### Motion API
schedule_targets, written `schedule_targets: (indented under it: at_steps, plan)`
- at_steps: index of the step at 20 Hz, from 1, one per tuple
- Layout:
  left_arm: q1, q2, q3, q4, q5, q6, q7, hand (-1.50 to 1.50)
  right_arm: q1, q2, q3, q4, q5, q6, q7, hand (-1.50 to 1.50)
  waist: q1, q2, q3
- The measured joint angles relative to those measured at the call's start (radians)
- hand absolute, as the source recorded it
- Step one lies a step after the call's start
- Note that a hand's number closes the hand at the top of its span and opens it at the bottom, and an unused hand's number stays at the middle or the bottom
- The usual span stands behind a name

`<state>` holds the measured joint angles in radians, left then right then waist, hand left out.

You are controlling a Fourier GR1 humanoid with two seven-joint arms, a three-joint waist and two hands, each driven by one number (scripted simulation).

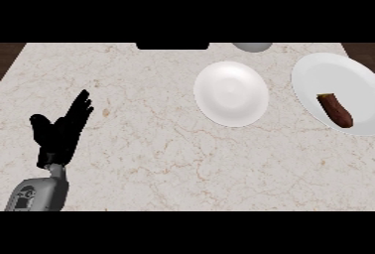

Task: Pick the sweet potato from the plate and place it in the plate

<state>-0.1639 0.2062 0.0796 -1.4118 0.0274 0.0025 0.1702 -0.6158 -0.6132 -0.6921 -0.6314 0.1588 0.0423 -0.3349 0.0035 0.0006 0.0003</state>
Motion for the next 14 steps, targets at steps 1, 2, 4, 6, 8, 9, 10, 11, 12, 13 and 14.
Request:
schedule_targets:
  at_steps: [1, 2, 4, 6, 8, 9, 10, 11, 12, 13, 14]
  plan:
    - [0.003, 0.001, 0.0, -0.014, -0.001, -0.001, 0.01, 0.0, 0.003, -0.007, 0.005, 0.003, -0.008, -0.002, -0.001, -1.5, 0.001, 0.0, 0.0]
    - [0.002, -0.002, 0.0, -0.015, -0.004, -0.001, 0.01, 0.0, 0.013, -0.016, 0.007, 0.009, -0.016, 0.001, -0.011, -1.5, 0.001, 0.0, 0.0]
    - [0.001, -0.007, 0.004, 0.006, -0.012, 0.003, -0.01, 0.0, 0.032, -0.034, 0.009, 0.016, -0.032, 0.008, -0.017, -1.5, 0.0, 0.0, 0.0]
    - [-0.001, -0.003, 0.014, -0.001, -0.004, -0.008, -0.004, 0.0, 0.06, -0.031, 0.021, -0.005, -0.046, 0.0, -0.019, -1.5, -0.001, 0.0, 0.0]
    - [0.004, -0.011, 0.008, -0.01, -0.01, -0.005, 0.0, 0.0, 0.084, -0.051, 0.019, 0.018, -0.059, 0.01, -0.043, -1.5, 0.0, 0.0, 0.0]
    - [-0.011, -0.007, 0.014, 0.002, -0.006, -0.011, 0.005, 0.0, 0.092, -0.066, 0.02, 0.027, -0.063, 0.02, -0.049, -1.5, 0.0, 0.001, 0.0]
    - [-0.015, -0.002, 0.019, 0.005, -0.005, -0.014, 0.009, 0.0, 0.102, -0.072, 0.026, 0.016, -0.067, 0.022, -0.041, -1.5, -0.001, 0.0, 0.0]
    - [-0.006, -0.002, 0.02, -0.002, -0.009, -0.014, 0.006, 0.0, 0.107, -0.08, 0.032, 0.021, -0.068, 0.021, -0.039, -1.5, 0.0, 0.0, 0.0]
    - [-0.005, -0.005, 0.017, -0.024, -0.009, -0.012, 0.023, 0.0, 0.103, -0.094, 0.033, 0.051, -0.068, 0.021, -0.052, -1.5, 0.002, 0.001, 0.0]
    - [-0.005, -0.004, 0.02, -0.017, -0.008, -0.016, 0.016, 0.0, 0.098, -0.102, 0.037, 0.079, -0.066, 0.018, -0.063, -1.5, 0.003, 0.001, 0.0]
    - [-0.008, -0.005, 0.024, 0.001, -0.008, -0.02, 0.0, 0.0, 0.097, -0.111, 0.039, 0.105, -0.064, 0.016, -0.079, -1.5, 0.004, 0.002, 0.0]
